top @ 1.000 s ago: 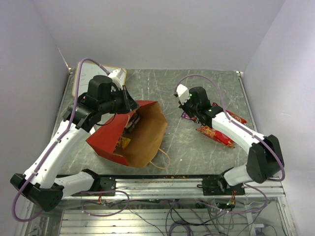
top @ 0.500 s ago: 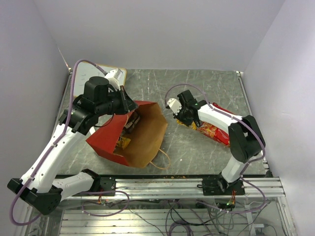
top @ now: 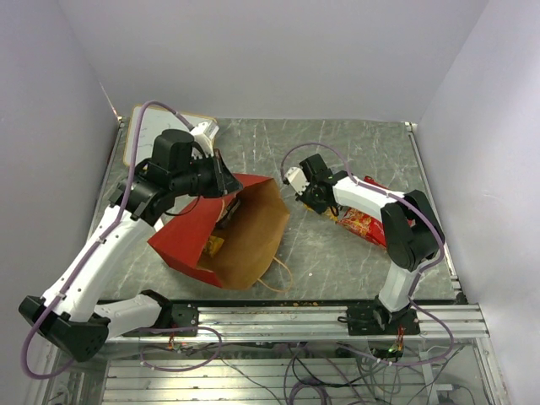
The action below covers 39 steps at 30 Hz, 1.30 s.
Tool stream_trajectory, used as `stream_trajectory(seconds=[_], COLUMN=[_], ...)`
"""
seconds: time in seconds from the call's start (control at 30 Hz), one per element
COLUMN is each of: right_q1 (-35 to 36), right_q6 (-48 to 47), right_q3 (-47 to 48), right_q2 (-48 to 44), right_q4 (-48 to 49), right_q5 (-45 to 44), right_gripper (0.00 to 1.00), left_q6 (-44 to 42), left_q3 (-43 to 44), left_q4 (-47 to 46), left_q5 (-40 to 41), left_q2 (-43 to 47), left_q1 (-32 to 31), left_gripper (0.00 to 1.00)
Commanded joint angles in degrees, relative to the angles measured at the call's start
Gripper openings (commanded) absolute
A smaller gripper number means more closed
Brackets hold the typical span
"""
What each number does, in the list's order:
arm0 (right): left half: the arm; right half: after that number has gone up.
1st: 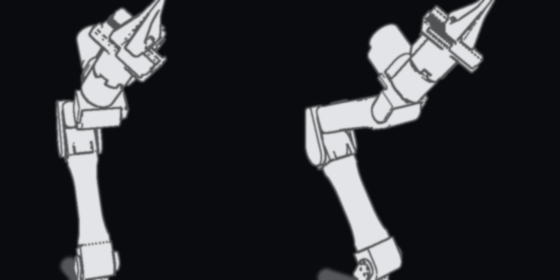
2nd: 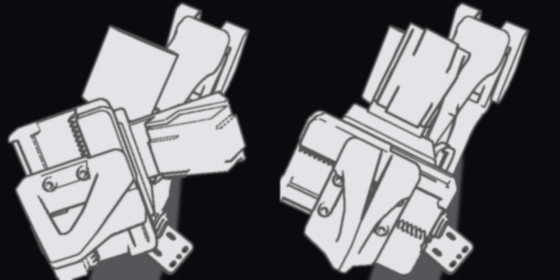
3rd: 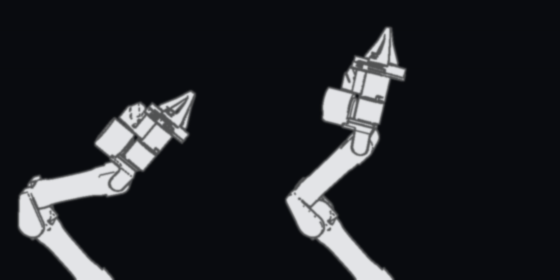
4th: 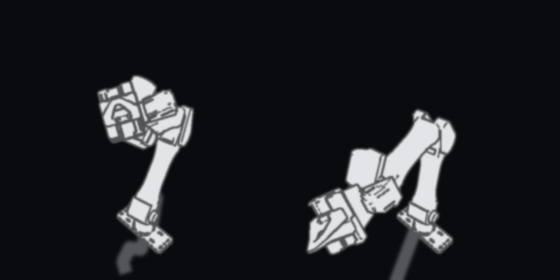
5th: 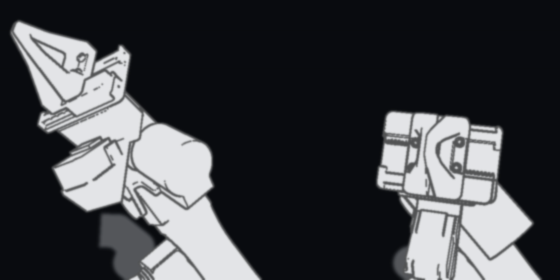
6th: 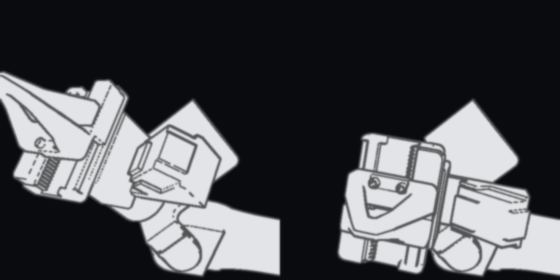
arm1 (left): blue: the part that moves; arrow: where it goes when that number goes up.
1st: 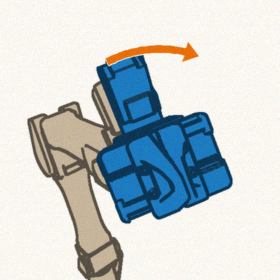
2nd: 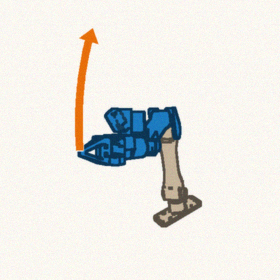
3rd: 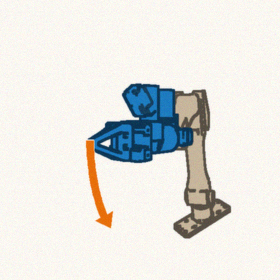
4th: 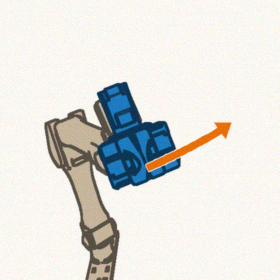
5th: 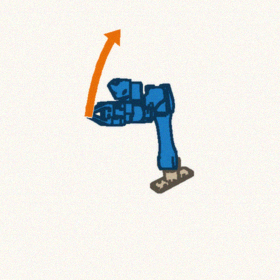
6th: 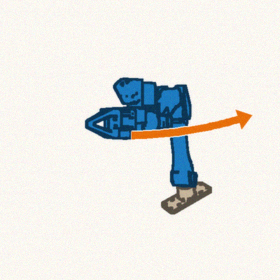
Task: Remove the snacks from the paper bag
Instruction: Place the snack at the center of the board, then take out the snack from the paper bag.
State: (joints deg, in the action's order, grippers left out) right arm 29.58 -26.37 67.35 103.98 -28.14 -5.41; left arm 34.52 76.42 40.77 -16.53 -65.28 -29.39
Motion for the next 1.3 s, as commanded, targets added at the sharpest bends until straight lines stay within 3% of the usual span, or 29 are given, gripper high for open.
stream_trajectory(seconds=[0.0,0.23,0.4,0.7,0.97,1.13,1.27], right_q1=[-0.16,-0.10,-0.09,0.02,2.07,2.56,7.35], right_q6=[2.01,1.94,2.40,6.22,10.86,1.87,-8.15], right_q3=[0.68,0.59,-1.50,-2.67,-15.06,-17.78,-19.19], right_q2=[-0.93,-6.41,-13.18,-21.96,-31.74,-37.71,-41.92], right_q4=[1.36,2.24,6.07,14.21,30.83,29.95,26.80], right_q5=[0.22,5.00,9.99,22.21,30.71,37.74,39.05], right_gripper=[0.11,0.35,0.45,0.48,0.49,0.51,0.57], left_q6=[-0.09,-1.71,-2.28,-3.68,-4.22,-1.55,-0.79], left_q3=[-0.57,-0.48,-1.19,-2.47,-1.50,-5.22,-5.11], left_q4=[0.00,2.12,1.75,2.48,3.46,2.80,4.41], left_q5=[-1.75,-0.90,-1.13,-3.86,-5.40,-6.52,-6.48], left_q2=[2.18,3.47,4.67,5.16,3.15,4.52,4.30], left_q1=[0.21,0.22,0.21,0.22,0.14,0.15,0.13], left_gripper=[0.07,0.07,0.07,0.07,0.07,0.07,0.07])
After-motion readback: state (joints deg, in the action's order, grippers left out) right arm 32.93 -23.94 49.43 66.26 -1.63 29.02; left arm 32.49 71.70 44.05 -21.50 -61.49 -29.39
